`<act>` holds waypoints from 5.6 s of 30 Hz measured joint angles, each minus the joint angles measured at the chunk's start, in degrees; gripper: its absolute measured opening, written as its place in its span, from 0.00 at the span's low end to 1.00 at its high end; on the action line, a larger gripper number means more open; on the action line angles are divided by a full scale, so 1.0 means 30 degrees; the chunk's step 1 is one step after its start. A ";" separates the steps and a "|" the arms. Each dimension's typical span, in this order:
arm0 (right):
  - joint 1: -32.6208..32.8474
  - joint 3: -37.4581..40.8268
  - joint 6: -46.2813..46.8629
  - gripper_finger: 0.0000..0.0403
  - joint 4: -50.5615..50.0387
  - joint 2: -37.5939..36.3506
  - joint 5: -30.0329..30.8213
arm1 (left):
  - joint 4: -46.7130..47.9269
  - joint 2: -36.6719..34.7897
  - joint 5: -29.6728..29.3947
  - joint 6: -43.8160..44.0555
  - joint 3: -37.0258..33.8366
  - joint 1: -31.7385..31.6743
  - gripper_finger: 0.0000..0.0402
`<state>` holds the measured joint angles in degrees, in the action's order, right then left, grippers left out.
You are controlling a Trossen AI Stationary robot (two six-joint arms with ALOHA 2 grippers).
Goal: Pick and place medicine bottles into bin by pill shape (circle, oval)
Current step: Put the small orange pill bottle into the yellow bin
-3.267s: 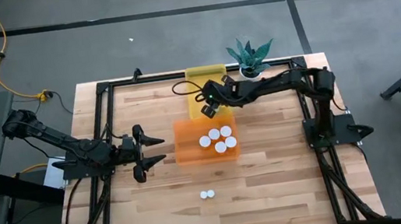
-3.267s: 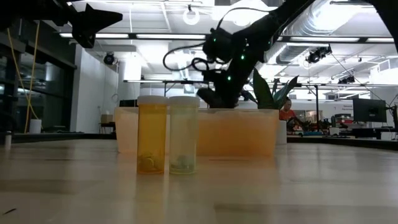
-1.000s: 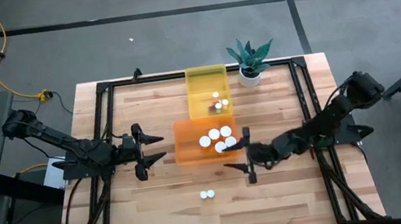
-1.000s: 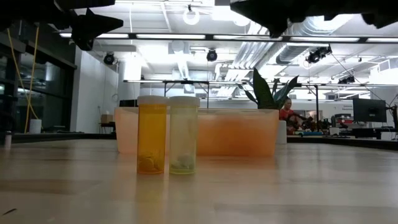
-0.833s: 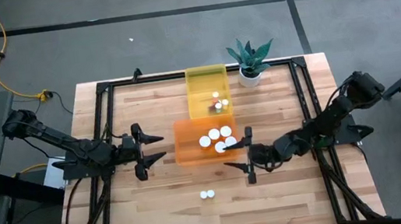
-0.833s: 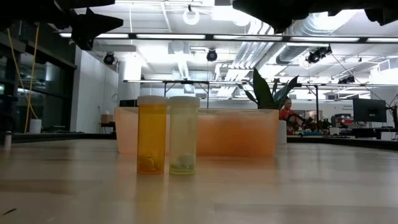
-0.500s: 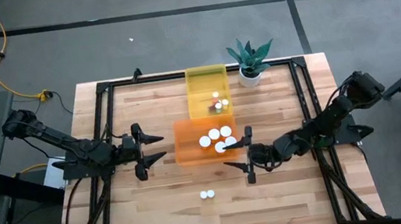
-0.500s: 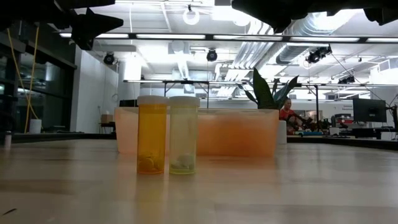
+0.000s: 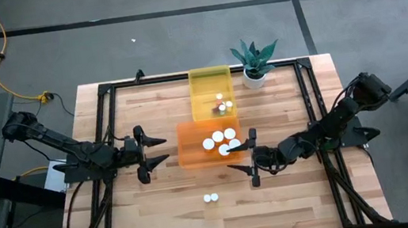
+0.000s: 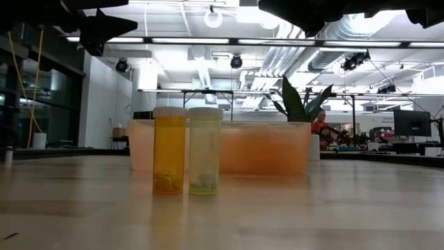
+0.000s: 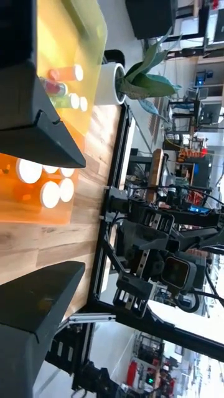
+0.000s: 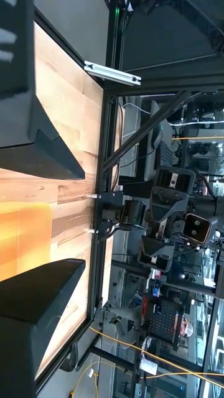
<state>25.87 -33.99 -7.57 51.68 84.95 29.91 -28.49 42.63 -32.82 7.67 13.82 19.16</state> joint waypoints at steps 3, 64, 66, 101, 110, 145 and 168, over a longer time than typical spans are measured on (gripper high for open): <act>0.0000 -0.0002 0.0005 0.53 0.0000 0.0002 -0.0002 | 0.0022 0.0004 0.0000 0.0783 0.0009 0.0000 0.61; -0.0255 -0.0002 0.0525 0.53 -0.0415 0.0015 0.0051 | 0.9529 1.9152 0.6081 0.2748 1.3682 0.1530 0.61; -0.0255 -0.0002 0.0525 0.53 -0.0415 0.0014 0.0051 | 0.9383 1.9492 0.6542 0.2870 1.3685 0.1530 0.61; -0.0255 -0.0010 0.0525 0.53 -0.0560 0.0015 0.0051 | 0.9530 1.8957 0.6346 0.1880 1.3675 0.0924 0.42; -0.0255 -0.0010 0.0867 0.53 -0.0561 0.0015 0.0051 | 0.9824 1.8950 0.6072 0.2385 1.3675 0.1005 0.41; -0.0255 -0.0010 0.0867 0.53 -0.0568 0.0015 0.0051 | 0.9114 1.9890 0.6234 0.2094 1.3675 0.1037 0.53; -0.0255 -0.0010 0.0867 0.53 -0.0568 0.0015 0.0044 | 1.1549 1.8430 0.6671 0.1987 1.3675 0.0852 0.24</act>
<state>25.10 -34.02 -4.97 49.98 84.99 30.04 6.16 97.92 -12.80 13.63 54.85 21.71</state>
